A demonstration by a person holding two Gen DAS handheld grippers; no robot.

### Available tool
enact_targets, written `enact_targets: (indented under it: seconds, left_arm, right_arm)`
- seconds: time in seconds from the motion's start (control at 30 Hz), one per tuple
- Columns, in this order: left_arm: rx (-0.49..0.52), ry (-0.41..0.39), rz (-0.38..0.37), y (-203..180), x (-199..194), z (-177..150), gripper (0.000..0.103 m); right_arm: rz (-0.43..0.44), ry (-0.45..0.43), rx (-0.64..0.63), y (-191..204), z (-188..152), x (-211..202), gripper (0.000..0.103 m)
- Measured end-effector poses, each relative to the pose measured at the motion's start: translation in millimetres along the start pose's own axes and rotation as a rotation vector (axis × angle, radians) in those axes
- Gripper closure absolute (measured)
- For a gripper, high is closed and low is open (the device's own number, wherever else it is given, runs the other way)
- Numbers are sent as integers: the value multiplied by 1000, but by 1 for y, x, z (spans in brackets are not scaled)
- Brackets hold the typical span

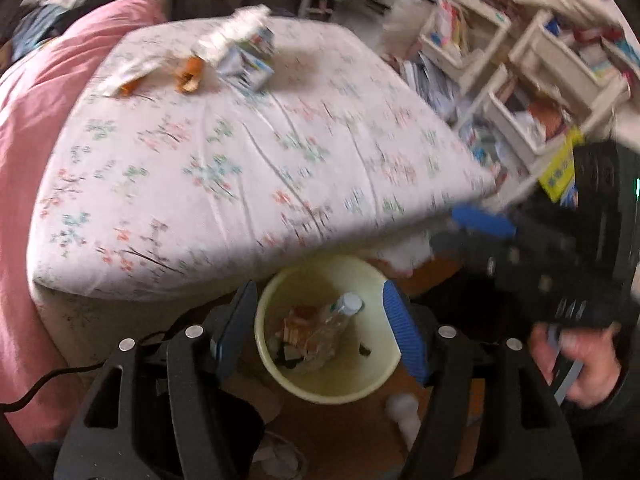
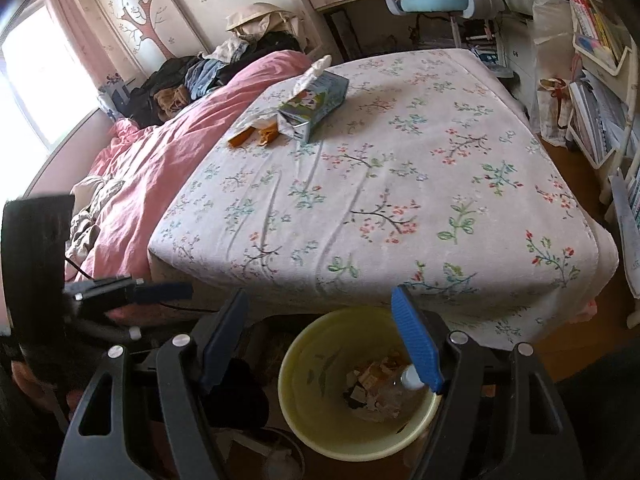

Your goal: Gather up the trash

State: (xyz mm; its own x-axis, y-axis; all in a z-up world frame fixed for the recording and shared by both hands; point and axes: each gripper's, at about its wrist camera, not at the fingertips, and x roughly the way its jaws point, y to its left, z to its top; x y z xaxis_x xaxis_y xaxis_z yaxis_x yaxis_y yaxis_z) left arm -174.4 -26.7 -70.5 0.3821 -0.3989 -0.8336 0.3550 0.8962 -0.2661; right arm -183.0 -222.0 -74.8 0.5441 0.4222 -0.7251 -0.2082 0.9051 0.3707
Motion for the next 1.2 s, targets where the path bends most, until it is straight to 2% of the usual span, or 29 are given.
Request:
enact_targets:
  seconds: [0.27, 0.4, 0.5, 0.63, 0.77, 0.93, 1.2]
  left_arm:
    - [-185, -118, -6, 21, -25, 19, 37]
    - [-226, -132, 14, 36, -25, 17, 35]
    - [-307, -121, 40, 57, -18, 14, 35]
    - [-404, -160, 63, 80, -19, 15, 34]
    - [-420, -198, 132, 88, -21, 17, 29]
    - [-455, -178, 145, 98, -13, 18, 29]
    - [-388, -159, 167, 83, -4, 21, 29]
  right_arm:
    - [17, -14, -27, 19, 0, -2, 30]
    - [40, -11, -41, 30, 1, 3, 30]
    - [42, -18, -81, 38, 3, 6, 29]
    - [36, -23, -99, 40, 5, 12, 27]
    - [32, -35, -112, 38, 9, 20, 27]
    - [58, -7, -59, 31, 9, 30, 26]
    - [53, 15, -75, 36, 4, 36, 26]
